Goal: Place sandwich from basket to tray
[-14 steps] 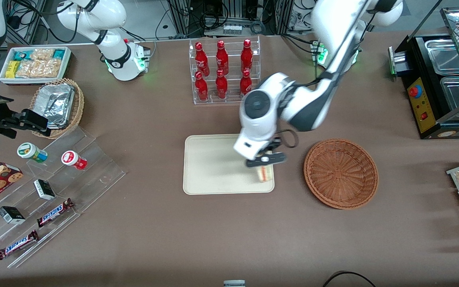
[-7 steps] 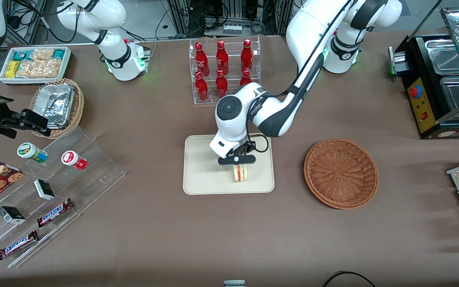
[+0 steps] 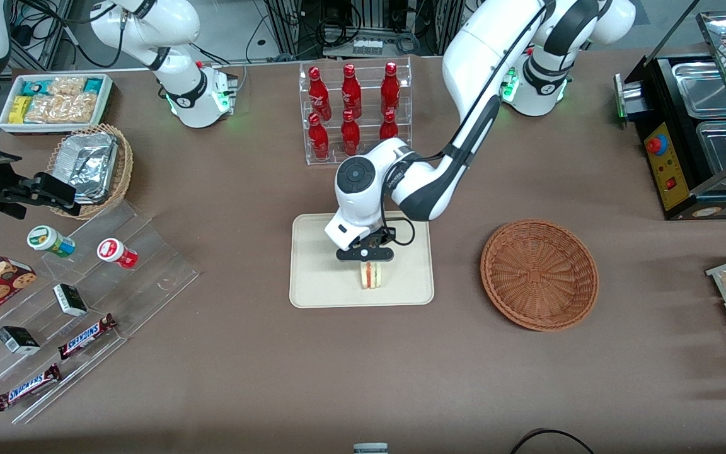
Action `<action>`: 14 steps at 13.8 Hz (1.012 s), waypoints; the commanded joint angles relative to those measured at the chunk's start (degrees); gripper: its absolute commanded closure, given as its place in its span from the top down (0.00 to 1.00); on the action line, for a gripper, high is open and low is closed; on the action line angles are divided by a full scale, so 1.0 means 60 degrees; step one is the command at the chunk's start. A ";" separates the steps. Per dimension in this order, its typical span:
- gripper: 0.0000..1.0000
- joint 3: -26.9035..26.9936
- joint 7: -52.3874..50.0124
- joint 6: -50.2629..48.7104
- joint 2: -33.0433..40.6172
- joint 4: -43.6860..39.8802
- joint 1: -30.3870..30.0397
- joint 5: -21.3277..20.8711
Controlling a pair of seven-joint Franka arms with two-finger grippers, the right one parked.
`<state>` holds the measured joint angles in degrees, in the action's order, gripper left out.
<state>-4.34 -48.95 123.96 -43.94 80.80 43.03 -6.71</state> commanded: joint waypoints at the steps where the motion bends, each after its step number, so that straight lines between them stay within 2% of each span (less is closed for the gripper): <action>1: 0.80 0.0138 0.0029 -0.0049 -0.0118 -0.0312 0.0094 -0.0112; 2: 0.99 0.0138 -0.0014 -0.0194 -0.0016 -0.0356 0.0079 -0.0040; 6: 1.00 0.0152 -0.0190 -0.1655 0.1576 -0.0298 -0.0242 0.0063; 9: 1.00 0.0152 -0.0177 -0.3835 0.3436 -0.0137 -0.1221 0.0356; 11: 1.00 0.0167 0.0625 -0.4863 0.4739 0.0257 -0.1938 0.0443; 14: 1.00 0.0167 0.2147 -0.6108 0.6017 0.0552 -0.3169 0.0591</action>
<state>-2.76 -41.02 89.80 -13.48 79.35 27.75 -4.28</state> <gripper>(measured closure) 0.000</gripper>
